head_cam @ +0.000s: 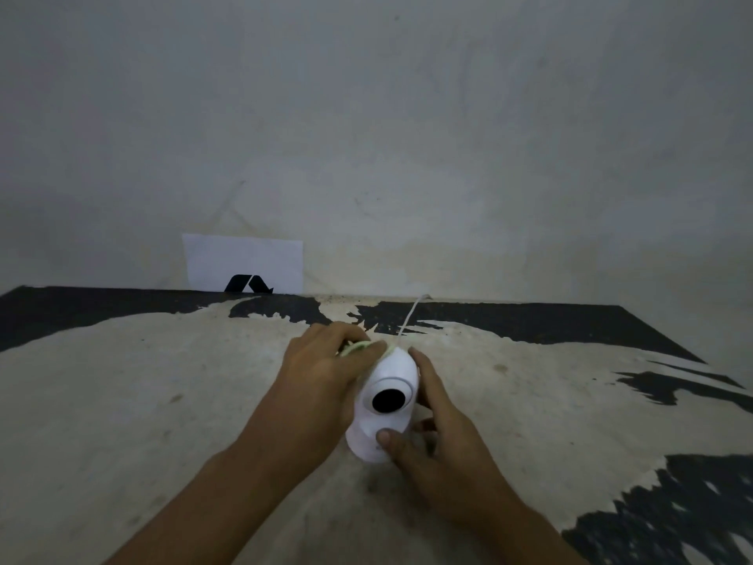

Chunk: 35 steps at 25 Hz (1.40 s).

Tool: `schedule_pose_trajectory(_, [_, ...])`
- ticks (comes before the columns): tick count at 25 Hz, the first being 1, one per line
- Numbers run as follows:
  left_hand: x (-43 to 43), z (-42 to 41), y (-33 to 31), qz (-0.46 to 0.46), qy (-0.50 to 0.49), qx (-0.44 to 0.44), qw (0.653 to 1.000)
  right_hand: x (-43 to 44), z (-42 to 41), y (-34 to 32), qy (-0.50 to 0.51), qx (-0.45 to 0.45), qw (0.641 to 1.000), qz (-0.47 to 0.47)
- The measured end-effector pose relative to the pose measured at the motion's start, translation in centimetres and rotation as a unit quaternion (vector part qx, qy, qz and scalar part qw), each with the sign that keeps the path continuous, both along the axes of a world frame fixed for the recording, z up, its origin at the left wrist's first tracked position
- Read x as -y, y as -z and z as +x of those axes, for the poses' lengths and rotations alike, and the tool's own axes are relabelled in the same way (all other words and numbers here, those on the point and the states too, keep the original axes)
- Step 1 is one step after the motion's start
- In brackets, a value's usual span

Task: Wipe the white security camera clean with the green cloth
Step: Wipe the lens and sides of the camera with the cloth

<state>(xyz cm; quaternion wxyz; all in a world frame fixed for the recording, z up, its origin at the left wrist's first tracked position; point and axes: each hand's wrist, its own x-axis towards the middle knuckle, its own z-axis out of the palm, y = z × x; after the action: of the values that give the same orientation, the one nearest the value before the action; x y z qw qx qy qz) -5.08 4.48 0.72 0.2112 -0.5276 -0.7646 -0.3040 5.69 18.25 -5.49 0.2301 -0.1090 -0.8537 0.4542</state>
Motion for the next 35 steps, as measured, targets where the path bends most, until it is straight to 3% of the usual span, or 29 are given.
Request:
schedule_pose_trajectory(5, [1.2, -1.8, 2.1, -0.017, -0.033, 0.031, 0.999, -0.3, 0.2, -0.2, -0.007, 0.003, 1.000, 0.009])
schedule_pose_trajectory(10, [0.2, -1.0, -0.8, 0.148, 0.003, 0.121, 0.982, -0.7, -0.2, 0.5, -0.004, -0.005, 1.000, 0.006])
schedule_pose_trajectory(13, [-0.8, 0.2, -0.8, 0.124, 0.037, 0.145, 0.981, -0.3, -0.4, 0.4, 0.009, -0.002, 1.000, 0.002])
schedule_pose_trajectory(17, [-0.8, -0.7, 0.2, 0.142, -0.014, 0.183, 0.973, -0.5, -0.1, 0.2, -0.009, -0.018, 1.000, 0.010])
schedule_pose_trajectory(21, [0.7, -1.5, 1.4, 0.081, -0.052, 0.198, 0.975, -0.3, 0.1, -0.2, -0.012, -0.013, 1.000, 0.016])
schedule_pose_trajectory(24, [1.3, -0.2, 1.2, 0.152, -0.010, 0.226, 0.962, -0.3, 0.1, -0.3, -0.010, -0.013, 1.000, 0.021])
schedule_pose_trajectory(28, [0.4, 1.4, 0.8, 0.161, 0.077, 0.127, 0.976, -0.2, -0.2, 0.3, 0.004, -0.008, 1.000, 0.003])
schedule_pose_trajectory(31, [0.7, 1.1, 2.3, 0.093, 0.054, 0.016, 0.994, -0.3, 0.0, 0.2, -0.009, -0.023, 1.000, -0.002])
schedule_pose_trajectory(35, [2.3, 0.9, 4.9, 0.039, 0.030, -0.009, 0.999, -0.3, 0.1, -0.3, -0.008, -0.025, 1.000, -0.007])
